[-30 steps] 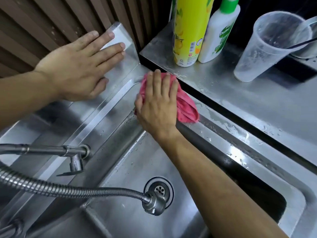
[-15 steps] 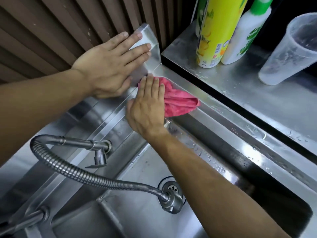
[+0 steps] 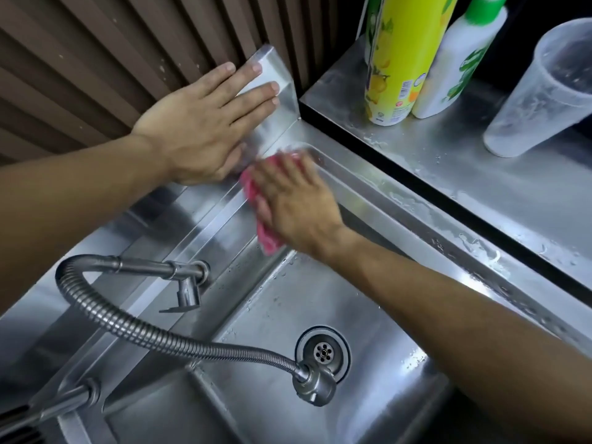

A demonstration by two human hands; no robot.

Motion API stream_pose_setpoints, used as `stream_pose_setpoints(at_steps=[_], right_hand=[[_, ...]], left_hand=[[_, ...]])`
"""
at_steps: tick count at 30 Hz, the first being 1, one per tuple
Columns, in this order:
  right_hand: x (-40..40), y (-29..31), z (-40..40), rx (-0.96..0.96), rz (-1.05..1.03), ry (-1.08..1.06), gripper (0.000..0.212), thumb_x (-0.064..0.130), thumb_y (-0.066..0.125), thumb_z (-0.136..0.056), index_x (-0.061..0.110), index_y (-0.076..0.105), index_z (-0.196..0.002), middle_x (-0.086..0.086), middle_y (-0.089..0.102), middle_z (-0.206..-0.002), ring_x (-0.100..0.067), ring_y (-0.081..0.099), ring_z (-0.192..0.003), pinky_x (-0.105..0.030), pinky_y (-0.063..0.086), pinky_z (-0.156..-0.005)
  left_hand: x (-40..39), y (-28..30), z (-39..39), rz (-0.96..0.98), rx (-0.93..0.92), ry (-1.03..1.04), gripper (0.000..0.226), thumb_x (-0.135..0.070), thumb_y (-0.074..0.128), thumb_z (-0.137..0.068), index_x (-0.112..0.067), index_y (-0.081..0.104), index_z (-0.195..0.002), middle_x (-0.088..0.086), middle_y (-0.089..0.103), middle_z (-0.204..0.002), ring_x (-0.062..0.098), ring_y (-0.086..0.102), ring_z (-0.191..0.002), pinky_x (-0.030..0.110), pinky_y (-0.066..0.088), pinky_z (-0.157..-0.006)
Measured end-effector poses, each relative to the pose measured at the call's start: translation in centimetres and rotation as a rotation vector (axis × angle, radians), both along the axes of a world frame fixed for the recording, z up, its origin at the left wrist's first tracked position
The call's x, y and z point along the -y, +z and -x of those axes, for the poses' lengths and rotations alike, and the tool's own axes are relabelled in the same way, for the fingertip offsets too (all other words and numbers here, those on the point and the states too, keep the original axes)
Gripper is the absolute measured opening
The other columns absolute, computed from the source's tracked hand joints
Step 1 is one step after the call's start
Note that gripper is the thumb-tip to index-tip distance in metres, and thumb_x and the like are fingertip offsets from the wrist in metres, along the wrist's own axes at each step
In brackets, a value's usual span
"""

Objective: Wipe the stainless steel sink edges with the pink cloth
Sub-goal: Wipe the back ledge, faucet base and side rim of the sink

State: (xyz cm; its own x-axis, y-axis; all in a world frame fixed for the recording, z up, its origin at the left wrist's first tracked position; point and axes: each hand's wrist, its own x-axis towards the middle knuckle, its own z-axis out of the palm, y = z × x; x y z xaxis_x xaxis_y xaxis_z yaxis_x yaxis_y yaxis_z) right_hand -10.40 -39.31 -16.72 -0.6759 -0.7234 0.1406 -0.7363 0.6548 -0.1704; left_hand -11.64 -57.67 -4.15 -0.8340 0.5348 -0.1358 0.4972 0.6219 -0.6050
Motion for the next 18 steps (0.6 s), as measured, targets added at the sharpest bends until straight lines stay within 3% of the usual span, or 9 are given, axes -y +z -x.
stream_pose_setpoints(at_steps=[3,5,10,12,15,18], right_hand=[[1.8,1.3,0.5,0.112,-0.026,-0.377,0.066,0.040,0.023,-0.107,0.005,0.019,-0.162,-0.015,0.020,-0.170,-0.038,0.010,-0.158,-0.057,0.003,-0.128],[4.0,1.6,-2.1,0.141,-0.022,-0.414,0.072,0.041,0.025,-0.105,-0.003,0.015,-0.161,-0.024,0.014,-0.169,-0.042,0.011,-0.157,-0.059,0.005,-0.126],[3.7,0.9,-8.7,0.105,0.095,0.049,0.067,0.038,0.038,-0.103,0.000,0.031,-0.158,-0.023,0.028,-0.166,-0.039,0.022,-0.155,-0.051,0.008,-0.128],[3.1,0.3,-8.1,0.053,0.068,0.112,0.064,0.038,0.035,-0.105,0.004,0.033,-0.159,-0.018,0.031,-0.166,-0.035,0.024,-0.155,-0.049,0.009,-0.129],[3.0,0.5,-3.8,0.036,-0.032,-0.178,0.067,0.037,0.032,-0.104,-0.002,0.027,-0.159,-0.026,0.029,-0.164,-0.042,0.024,-0.153,-0.055,0.009,-0.127],[2.4,2.2,0.9,0.096,-0.227,-0.383,0.092,0.052,0.044,-0.099,-0.010,0.010,-0.159,-0.031,0.015,-0.166,-0.046,0.016,-0.154,-0.055,0.008,-0.128]], left_hand=[[0.0,-0.1,0.0,0.001,0.000,0.007,0.073,-0.038,0.018,-0.102,-0.003,0.009,-0.165,0.017,0.009,-0.173,0.039,0.002,-0.160,0.052,0.006,-0.130],[0.0,-0.1,0.0,-0.002,0.001,0.003,0.073,-0.038,0.018,-0.102,-0.003,0.010,-0.165,0.017,0.009,-0.173,0.039,0.002,-0.160,0.052,0.006,-0.130],[0.1,-0.3,0.1,-0.027,0.008,0.000,0.073,-0.037,0.021,-0.101,-0.002,0.012,-0.164,0.018,0.010,-0.173,0.040,0.004,-0.160,0.053,0.008,-0.130],[0.0,-0.2,0.0,-0.029,0.003,-0.005,0.072,-0.036,0.022,-0.101,-0.002,0.013,-0.164,0.018,0.010,-0.172,0.040,0.003,-0.160,0.053,0.008,-0.130],[-0.1,0.1,0.1,-0.012,0.002,-0.011,0.074,-0.038,0.018,-0.100,-0.002,0.011,-0.164,0.018,0.008,-0.173,0.039,0.002,-0.160,0.052,0.006,-0.130],[-0.1,0.0,0.1,0.032,-0.001,0.006,0.074,-0.040,0.018,-0.100,-0.004,0.010,-0.165,0.018,0.009,-0.173,0.039,0.001,-0.160,0.052,0.005,-0.130]])
